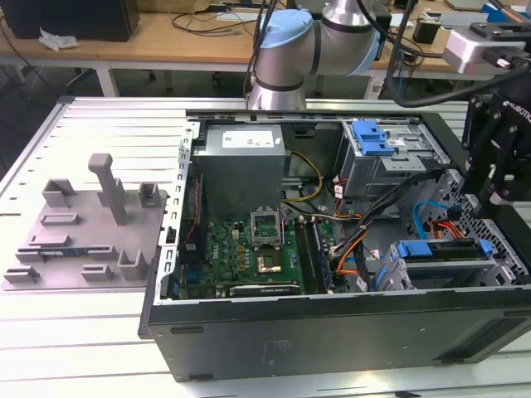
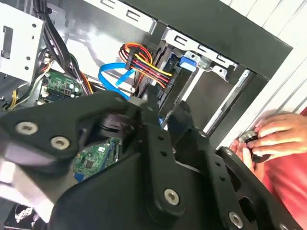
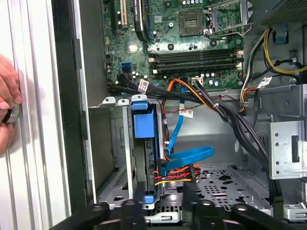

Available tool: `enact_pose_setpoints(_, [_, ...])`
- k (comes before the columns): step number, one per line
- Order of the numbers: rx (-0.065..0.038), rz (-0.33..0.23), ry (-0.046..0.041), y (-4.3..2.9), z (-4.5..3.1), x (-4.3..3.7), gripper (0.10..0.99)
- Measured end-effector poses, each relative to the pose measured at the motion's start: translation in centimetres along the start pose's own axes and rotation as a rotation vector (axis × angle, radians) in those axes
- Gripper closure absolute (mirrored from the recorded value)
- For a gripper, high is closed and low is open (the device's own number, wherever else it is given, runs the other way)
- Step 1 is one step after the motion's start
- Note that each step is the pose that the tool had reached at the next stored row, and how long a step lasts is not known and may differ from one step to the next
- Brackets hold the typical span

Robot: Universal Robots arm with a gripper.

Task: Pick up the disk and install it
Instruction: 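Insert the second disk wire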

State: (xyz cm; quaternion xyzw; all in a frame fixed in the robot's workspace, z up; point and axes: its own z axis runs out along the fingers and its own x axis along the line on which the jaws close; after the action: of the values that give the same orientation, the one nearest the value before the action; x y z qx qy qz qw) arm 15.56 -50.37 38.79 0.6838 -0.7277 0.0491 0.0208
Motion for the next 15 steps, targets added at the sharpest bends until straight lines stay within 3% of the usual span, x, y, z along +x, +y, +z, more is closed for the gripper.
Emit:
enact_pose_setpoints(1, [0.000,0.000,0.0020,0.02,0.00,0.00,0.753])
enact_pose_setpoints(2, [0.000,0.000,0.0037,0.03,0.01,0.00,0.753])
enact_pose_setpoints(3, [0.000,0.000,0.0059,0.03,0.01,0.00,0.820])
enact_pose_setpoints(6, [0.001,-0.003,0.0177,0.04,0.02,0.00,0.820])
enact_pose_setpoints(11, [0.002,-0.005,0.0182,1.16,0.07,0.06,0.820])
enact_pose_setpoints(15, [0.002,-0.007,0.0181,1.47,0.29,0.06,0.820])
